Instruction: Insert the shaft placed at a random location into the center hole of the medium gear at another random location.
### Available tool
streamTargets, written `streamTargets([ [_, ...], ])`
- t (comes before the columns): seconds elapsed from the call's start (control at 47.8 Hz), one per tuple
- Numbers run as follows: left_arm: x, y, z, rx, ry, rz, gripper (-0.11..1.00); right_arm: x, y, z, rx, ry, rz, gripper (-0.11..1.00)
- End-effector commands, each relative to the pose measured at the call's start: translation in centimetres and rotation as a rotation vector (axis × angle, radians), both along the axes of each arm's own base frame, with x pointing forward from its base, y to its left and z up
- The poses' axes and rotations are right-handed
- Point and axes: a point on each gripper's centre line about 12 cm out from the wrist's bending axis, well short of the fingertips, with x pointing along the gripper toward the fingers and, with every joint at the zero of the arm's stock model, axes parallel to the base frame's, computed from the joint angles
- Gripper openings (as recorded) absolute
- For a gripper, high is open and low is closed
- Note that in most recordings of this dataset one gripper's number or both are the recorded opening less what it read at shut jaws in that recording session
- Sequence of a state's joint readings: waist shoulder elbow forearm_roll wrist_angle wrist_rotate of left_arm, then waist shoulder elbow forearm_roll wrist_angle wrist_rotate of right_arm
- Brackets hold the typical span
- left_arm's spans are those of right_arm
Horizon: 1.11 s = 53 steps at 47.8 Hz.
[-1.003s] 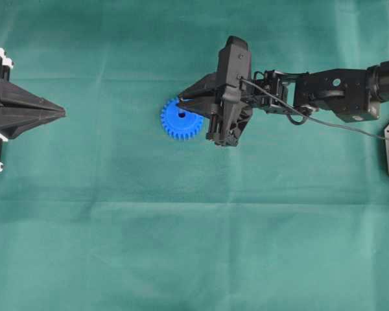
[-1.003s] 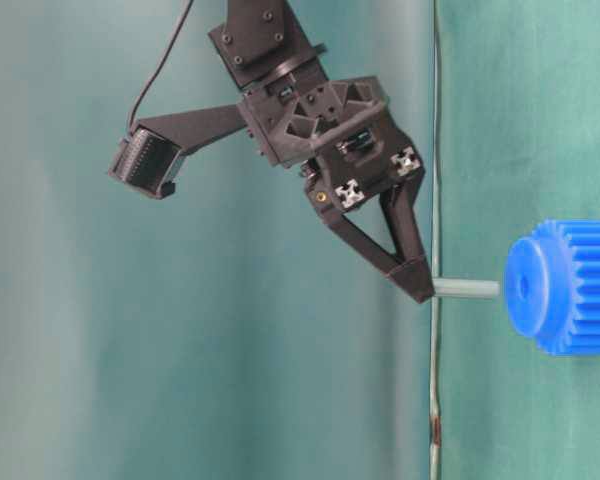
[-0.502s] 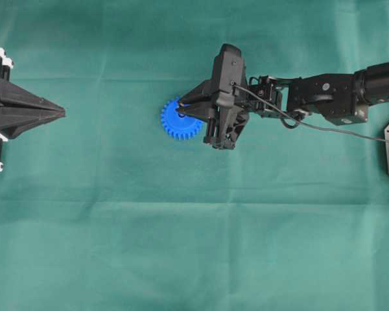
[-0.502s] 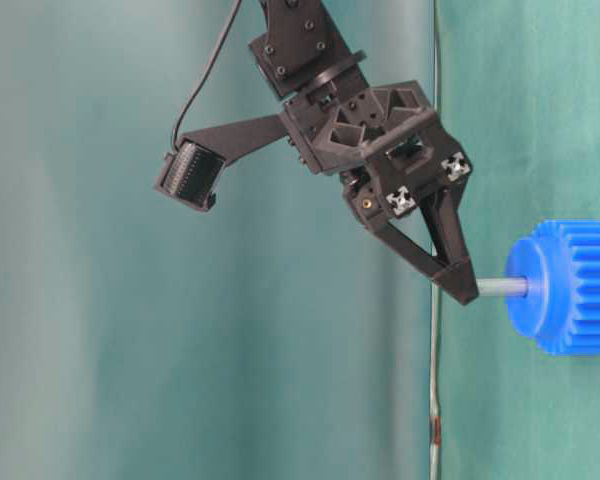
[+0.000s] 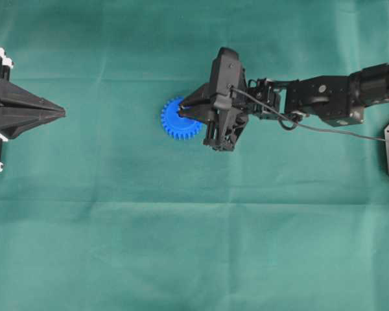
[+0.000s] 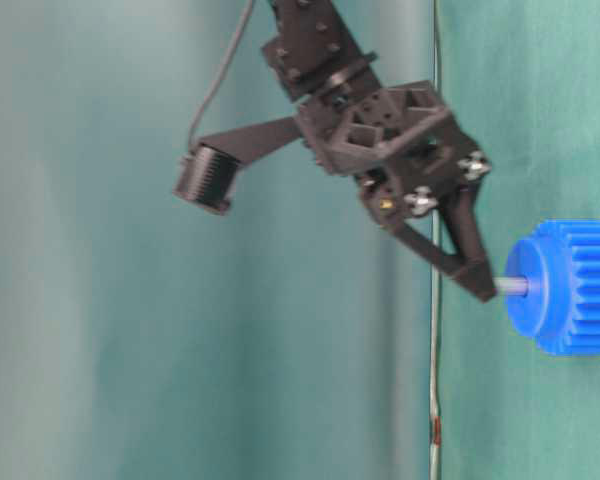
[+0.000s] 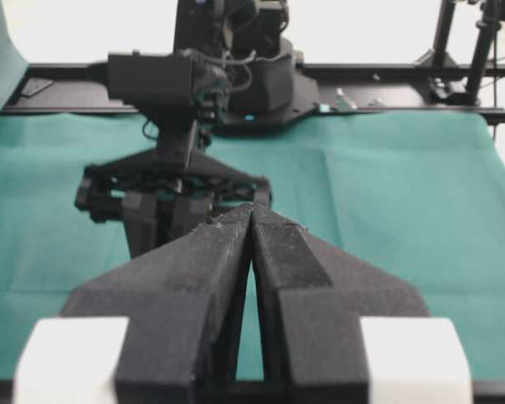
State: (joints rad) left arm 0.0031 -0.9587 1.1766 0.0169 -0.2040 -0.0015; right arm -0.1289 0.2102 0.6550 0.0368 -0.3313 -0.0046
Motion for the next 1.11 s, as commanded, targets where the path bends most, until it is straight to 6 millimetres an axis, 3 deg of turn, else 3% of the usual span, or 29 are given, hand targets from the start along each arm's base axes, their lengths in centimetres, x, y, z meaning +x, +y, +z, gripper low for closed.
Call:
streamTargets([
  [0.0,0.2,0.0,0.7,0.002,-0.018,0.001,0.00,0.6,-0.2,0.6,0.000,-0.025,-0.005,0.13],
  [0.794,0.2,0.0,0.7,0.003,-0.020,0.001,0.00,0.7,-0.2,0.0,0.003,-0.013,-0.006,0.15],
  [0.857,0.2,0.0,0.7,0.002,-0.018,0.001,0.00,0.8,-0.1,0.1,0.002,-0.016,-0.002,0.27],
  [1.024,0.2,0.0,0.7,0.002,-0.015,0.001,0.00,1.0,0.3,1.1,-0.001,-0.039,0.006,0.75],
  [1.087,0.2,0.0,0.7,0.002,-0.017,0.001,0.00,1.0,0.3,1.8,-0.003,-0.054,0.008,0.85],
])
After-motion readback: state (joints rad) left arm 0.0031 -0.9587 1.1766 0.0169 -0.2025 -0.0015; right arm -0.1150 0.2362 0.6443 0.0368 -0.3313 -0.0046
